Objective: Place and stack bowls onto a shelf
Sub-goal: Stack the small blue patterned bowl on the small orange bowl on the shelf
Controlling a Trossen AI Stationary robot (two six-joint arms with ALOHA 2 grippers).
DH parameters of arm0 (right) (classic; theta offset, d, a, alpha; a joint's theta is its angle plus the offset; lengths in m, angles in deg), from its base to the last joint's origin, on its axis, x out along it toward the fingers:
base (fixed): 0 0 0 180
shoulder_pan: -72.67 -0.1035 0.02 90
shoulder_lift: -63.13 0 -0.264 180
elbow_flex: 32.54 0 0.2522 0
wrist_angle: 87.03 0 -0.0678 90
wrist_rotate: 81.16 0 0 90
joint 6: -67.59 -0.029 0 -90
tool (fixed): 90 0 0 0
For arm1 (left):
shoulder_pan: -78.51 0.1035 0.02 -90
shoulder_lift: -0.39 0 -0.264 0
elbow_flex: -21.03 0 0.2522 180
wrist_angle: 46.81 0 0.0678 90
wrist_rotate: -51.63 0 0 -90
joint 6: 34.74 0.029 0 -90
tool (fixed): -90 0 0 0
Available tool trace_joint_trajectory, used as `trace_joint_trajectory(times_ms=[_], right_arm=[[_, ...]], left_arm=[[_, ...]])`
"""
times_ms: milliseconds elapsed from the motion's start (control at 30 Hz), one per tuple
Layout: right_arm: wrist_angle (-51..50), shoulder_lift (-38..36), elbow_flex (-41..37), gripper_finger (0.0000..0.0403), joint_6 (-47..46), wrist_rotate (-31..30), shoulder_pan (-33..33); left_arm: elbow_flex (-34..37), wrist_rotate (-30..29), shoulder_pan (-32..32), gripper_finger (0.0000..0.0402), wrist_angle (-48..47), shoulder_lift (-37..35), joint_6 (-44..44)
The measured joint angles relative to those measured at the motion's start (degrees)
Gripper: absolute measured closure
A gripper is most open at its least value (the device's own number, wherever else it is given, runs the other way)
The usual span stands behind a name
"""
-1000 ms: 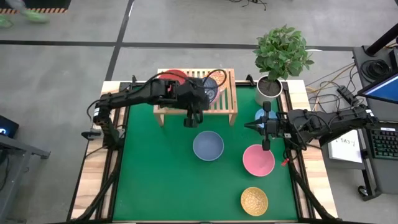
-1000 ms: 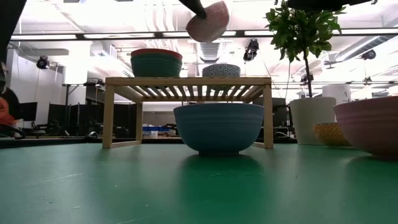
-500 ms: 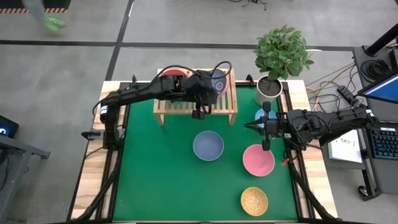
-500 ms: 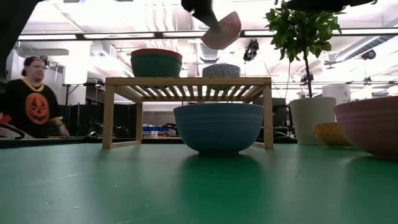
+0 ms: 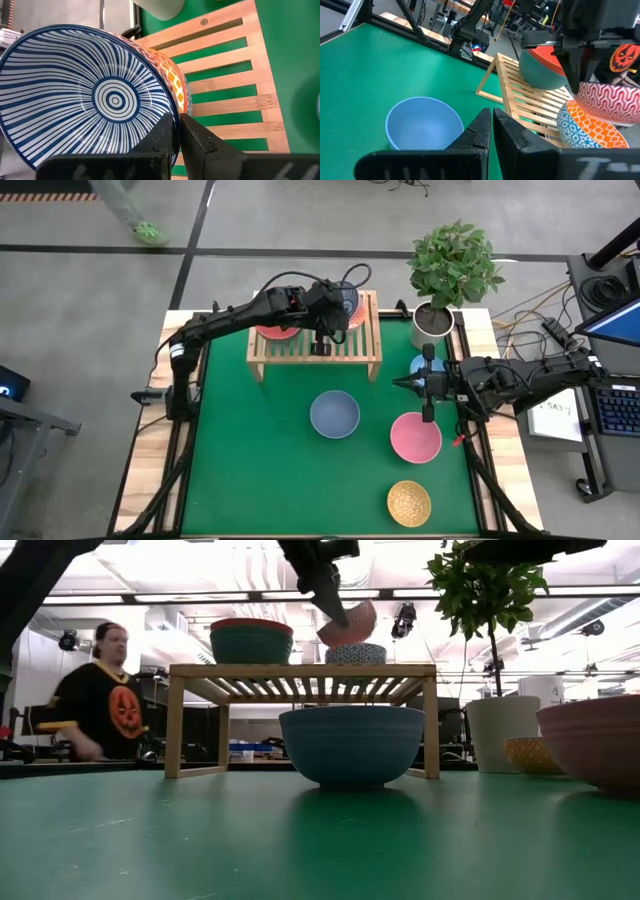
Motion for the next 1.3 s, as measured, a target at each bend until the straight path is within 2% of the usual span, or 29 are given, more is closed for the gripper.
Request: trace_joint_trajectory(times_ms=[233,500,867,967,1133,1300], right_arm=[[-1.23,0.0,0.0,0.0394,-1.03,-0.01,0.0],[-1.5,0.0,0.0,0.0394,-1.61,-0.03,0.0],[-1.44,0.0,0.0,0.0394,-1.63,-0.02,0.0],[-0.98,0.02,0.0,0.0394,-1.65,-0.02,0.0],[2.67,0.4,0.0,0.0394,-2.57,-0.02,0.0],[10.11,2.84,0.0,0.0394,-6.03,-0.04,0.07]], left_arm=[[0.0,-0.03,0.12,0.0393,-0.44,1.52,-0.34],[0.0,-0.08,0.12,0.0372,-0.34,1.57,-0.54],[-0.03,-0.17,-0.38,0.032,-0.44,0.8,-0.54],[-2.15,-0.16,-0.62,0.0306,-2.2,0.47,-1.57],[-8.3,-0.17,-0.59,0.0295,-10.37,0.39,-8.64],[-13.71,0.86,-2.38,0.0298,-18.37,-1.04,-21.56]])
